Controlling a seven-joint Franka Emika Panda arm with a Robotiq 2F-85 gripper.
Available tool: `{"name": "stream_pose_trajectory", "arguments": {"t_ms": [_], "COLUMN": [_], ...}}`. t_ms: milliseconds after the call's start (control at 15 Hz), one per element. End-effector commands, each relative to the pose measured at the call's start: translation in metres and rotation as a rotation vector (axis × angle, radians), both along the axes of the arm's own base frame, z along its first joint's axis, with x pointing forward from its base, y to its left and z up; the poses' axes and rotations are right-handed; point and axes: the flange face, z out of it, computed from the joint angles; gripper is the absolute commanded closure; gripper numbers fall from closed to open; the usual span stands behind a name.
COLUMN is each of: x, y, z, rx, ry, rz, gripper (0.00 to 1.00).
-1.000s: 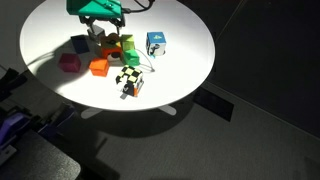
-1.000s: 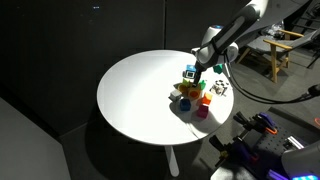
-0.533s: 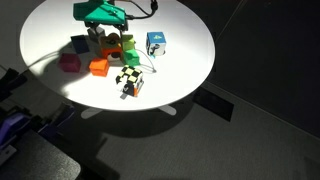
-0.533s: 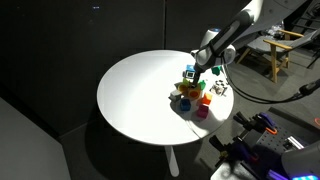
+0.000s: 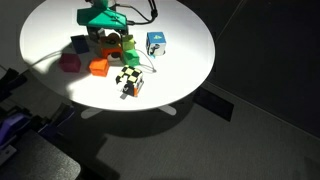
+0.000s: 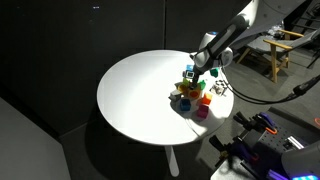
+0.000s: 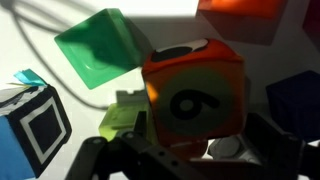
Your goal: Pick up the block with the number six on it and put it on the gray block
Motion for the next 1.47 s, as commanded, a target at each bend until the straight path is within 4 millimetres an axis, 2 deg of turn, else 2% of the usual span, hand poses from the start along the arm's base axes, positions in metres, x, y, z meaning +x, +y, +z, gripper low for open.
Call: {"name": "stream_pose_trajectory", "arguments": {"t_ms": [0,267,333,400,533,600,733,1000,1400], "x": [0.003,-0.001,-0.002,-0.003,-0.004,-0.004,-0.006,-0.011,-0.014], "y": [-0.002,-0.004,-0.004,-0.003,-0.001,0.000,0.003,0.007,0.021], "z": [-0.007,-0.016,-0.017,-0.017,-0.011,-0.007,-0.002,0.010,0.037], "rx": [0.009,0.010,0.013,0.013,0.010,0.009,0.008,0.005,0.006], "ry": [0.007,0.023,0.031,0.034,0.031,0.028,0.025,0.020,0.012], "rz": [-0.011,-0.015,-0.016,-0.020,-0.019,-0.019,-0.019,-0.020,-0.047], "gripper": [0.00,0.00,0.25,0.25,0.43,0.47,0.50,0.72,0.84]}}
